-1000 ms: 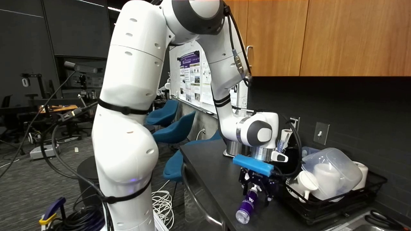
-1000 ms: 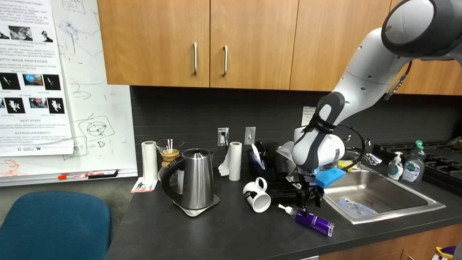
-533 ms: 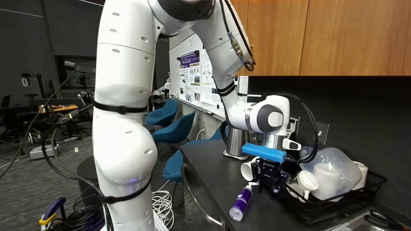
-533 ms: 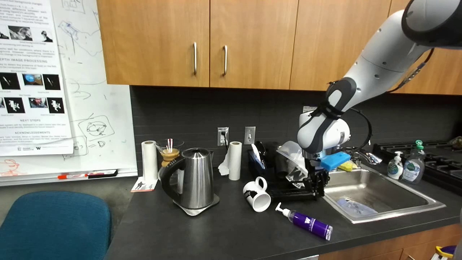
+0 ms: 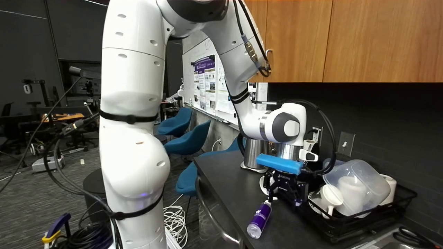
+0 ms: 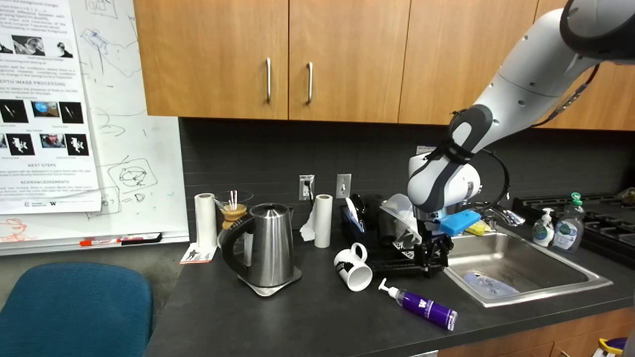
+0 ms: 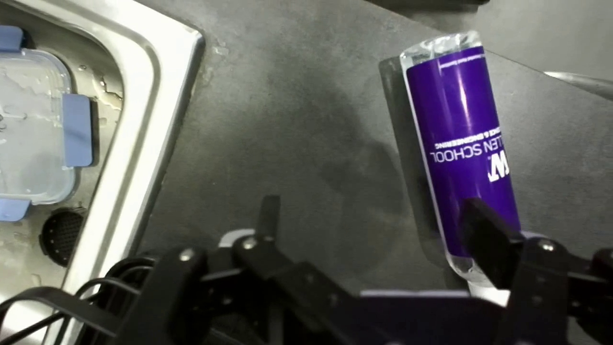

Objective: Put the purple bottle on the dishrack then move the mug backwards.

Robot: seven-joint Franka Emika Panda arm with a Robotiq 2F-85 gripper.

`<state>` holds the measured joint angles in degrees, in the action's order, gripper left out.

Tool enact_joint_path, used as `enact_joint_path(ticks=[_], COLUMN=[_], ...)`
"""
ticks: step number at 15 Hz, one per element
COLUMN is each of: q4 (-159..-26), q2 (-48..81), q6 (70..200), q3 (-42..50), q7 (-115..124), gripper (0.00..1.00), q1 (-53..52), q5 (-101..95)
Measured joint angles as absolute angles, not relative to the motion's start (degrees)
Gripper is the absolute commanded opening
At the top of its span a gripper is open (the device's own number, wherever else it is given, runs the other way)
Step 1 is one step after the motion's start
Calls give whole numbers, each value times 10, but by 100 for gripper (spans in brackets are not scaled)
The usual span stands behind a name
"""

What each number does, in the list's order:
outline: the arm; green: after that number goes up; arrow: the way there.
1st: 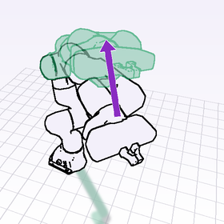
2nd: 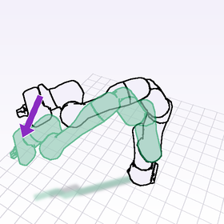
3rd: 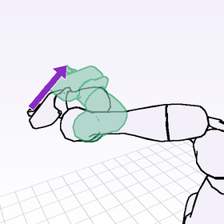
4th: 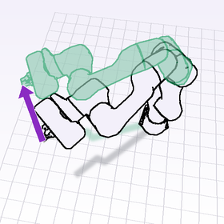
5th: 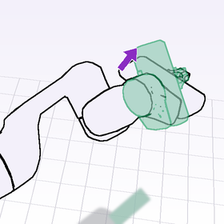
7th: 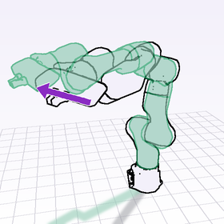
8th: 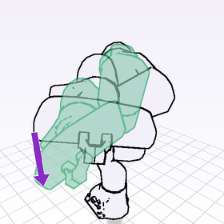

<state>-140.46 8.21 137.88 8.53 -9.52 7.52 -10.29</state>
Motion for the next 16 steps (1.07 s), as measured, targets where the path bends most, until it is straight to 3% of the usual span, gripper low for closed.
enact_joint_path(ticks=[16], q4=[-1442], q2=[70], q6=[1379], q3=[28], q7=[-198], gripper=[100], q1=[59], q5=[-53])
